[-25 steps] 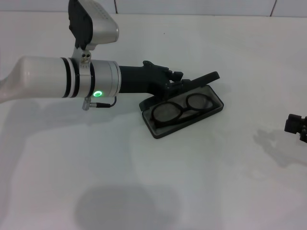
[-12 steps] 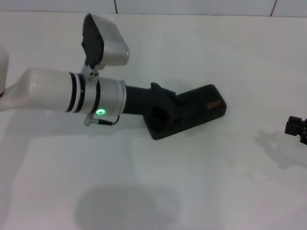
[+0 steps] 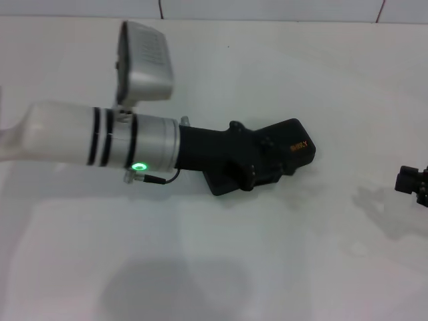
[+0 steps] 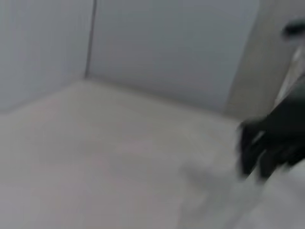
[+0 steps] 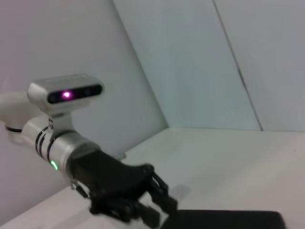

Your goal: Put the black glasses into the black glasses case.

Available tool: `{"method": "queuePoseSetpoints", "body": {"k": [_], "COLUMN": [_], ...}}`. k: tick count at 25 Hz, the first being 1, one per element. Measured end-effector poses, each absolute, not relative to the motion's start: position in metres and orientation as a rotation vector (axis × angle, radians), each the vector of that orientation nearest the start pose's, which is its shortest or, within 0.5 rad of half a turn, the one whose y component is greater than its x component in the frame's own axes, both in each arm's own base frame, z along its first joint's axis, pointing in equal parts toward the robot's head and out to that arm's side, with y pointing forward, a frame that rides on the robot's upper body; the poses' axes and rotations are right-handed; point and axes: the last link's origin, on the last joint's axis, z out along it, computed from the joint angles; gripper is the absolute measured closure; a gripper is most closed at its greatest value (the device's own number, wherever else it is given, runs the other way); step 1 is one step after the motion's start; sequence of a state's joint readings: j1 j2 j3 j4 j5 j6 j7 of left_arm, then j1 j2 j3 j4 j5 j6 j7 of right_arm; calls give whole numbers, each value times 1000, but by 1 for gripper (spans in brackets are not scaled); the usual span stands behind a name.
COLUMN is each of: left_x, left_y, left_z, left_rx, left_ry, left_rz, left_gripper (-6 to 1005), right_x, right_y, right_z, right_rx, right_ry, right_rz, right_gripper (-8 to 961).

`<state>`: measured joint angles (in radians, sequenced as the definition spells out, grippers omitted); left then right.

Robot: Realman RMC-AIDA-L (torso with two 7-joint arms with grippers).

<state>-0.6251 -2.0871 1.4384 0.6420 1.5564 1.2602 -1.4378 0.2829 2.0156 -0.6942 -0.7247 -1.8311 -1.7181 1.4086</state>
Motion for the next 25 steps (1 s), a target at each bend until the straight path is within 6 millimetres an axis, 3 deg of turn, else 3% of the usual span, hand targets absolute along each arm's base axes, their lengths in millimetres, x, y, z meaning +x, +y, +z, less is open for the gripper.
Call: {"method": "queuePoseSetpoints", "body": {"k": [5, 9, 16, 21, 25], "left_x": [-170, -181, -207, -223, -231], "left_y": [314, 292, 282, 275, 272], "left_z": [-36, 3, 25, 34, 40], "left_rx": [-3001, -2887, -2904, -2855, -2841], "left_ry": [-215, 35, -79, -145, -167], "left_rz": [-949, -1188, -1201, -1198, -1180], "left_gripper": [706, 630, 497, 358, 360], "right_x": [288, 252, 191, 182, 183], "right_y": [264, 271, 292, 297, 294], "right_z": [50, 40, 1, -1, -1], "right_rx": [-2678, -2761, -2938, -2951, -2948], "right_ry": [600, 411, 193, 156, 159], "right_rz": [990, 1172, 1234, 1245, 1255], "right_gripper": [657, 655, 651, 448, 291]}}
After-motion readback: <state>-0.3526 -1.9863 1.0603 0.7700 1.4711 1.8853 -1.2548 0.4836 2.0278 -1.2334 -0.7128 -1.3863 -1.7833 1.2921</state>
